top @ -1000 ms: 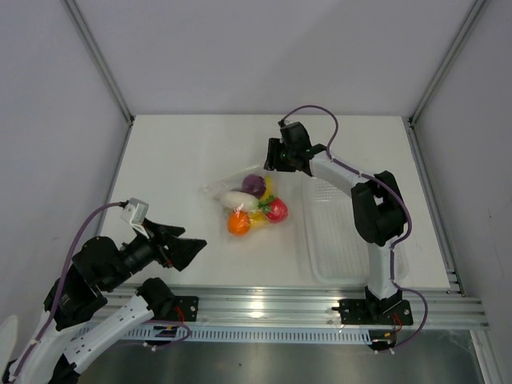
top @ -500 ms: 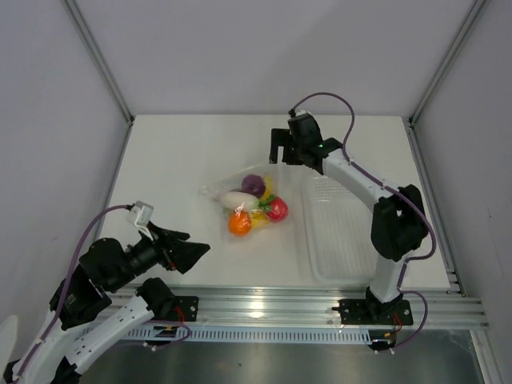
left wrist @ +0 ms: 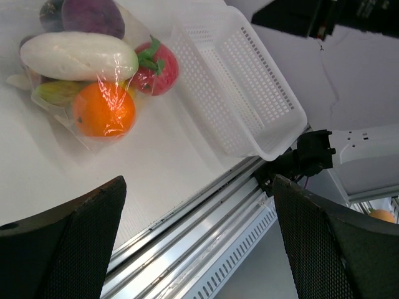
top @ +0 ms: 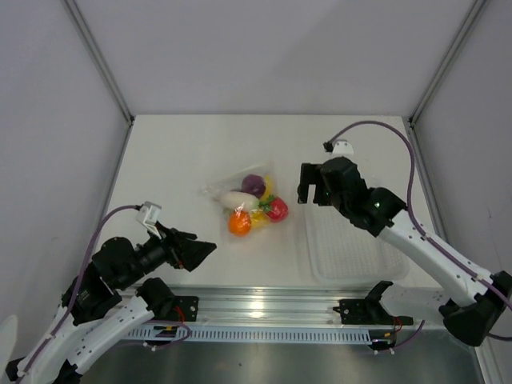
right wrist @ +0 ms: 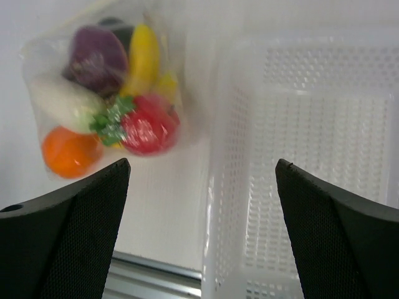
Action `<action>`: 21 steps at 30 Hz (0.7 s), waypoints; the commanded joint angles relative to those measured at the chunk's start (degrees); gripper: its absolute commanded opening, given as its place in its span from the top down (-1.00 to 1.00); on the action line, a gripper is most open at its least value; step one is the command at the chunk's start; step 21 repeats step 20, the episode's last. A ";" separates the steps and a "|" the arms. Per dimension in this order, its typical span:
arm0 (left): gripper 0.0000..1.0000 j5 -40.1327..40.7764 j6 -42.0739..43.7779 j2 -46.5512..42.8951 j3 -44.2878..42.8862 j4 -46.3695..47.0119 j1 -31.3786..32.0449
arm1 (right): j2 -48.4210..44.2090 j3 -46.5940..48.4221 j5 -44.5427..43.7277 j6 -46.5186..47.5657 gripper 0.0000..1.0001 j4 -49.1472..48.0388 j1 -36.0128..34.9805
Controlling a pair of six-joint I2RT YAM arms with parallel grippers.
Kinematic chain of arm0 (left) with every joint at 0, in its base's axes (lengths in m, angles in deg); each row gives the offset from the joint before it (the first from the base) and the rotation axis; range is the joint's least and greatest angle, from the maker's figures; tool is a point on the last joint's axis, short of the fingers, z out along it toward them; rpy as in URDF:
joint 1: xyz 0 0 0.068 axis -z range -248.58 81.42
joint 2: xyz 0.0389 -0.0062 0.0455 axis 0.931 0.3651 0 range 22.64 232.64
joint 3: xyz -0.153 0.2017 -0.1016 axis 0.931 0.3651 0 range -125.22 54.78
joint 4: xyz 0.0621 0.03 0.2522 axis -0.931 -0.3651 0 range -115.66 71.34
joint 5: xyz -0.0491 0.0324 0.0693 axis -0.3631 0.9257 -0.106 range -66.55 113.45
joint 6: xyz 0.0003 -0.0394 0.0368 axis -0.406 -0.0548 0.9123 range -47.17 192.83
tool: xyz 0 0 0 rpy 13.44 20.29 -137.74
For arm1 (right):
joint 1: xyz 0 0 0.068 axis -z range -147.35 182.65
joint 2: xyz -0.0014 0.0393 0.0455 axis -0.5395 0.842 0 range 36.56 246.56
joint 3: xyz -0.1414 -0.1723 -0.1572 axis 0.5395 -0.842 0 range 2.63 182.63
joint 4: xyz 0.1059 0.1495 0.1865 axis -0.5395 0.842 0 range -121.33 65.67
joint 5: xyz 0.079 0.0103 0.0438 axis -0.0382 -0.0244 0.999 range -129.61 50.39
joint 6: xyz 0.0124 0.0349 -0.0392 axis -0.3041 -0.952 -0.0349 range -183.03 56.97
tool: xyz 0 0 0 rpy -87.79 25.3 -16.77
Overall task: Place the food in the zip-top bag and seal the zipper
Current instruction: Reset both arms
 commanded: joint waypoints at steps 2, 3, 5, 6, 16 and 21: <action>-0.99 -2.04 -3.19 0.60 3.87 7.71 0.22 | -10.47 -6.53 -8.14 -11.28 -0.99 8.47 -4.88; -0.99 -2.39 -3.80 0.77 4.49 9.90 0.22 | -13.71 -8.72 -8.49 -12.61 -0.99 8.99 -5.68; -0.99 -3.44 -4.51 1.56 6.07 11.76 0.22 | -16.81 -10.41 -9.98 -15.51 -0.99 10.92 -8.39; -0.99 -3.88 -4.86 2.00 6.43 13.33 0.22 | -18.30 -12.07 -11.73 -17.96 -0.99 11.37 -9.28; -0.99 -7.14 -7.94 2.18 14.51 24.66 0.22 | -29.91 -21.91 -10.62 -22.21 -0.99 10.85 -11.93; -0.99 -9.77 -8.73 0.08 18.37 29.68 0.22 | -33.77 -26.31 -5.88 -19.41 -0.99 3.22 -12.36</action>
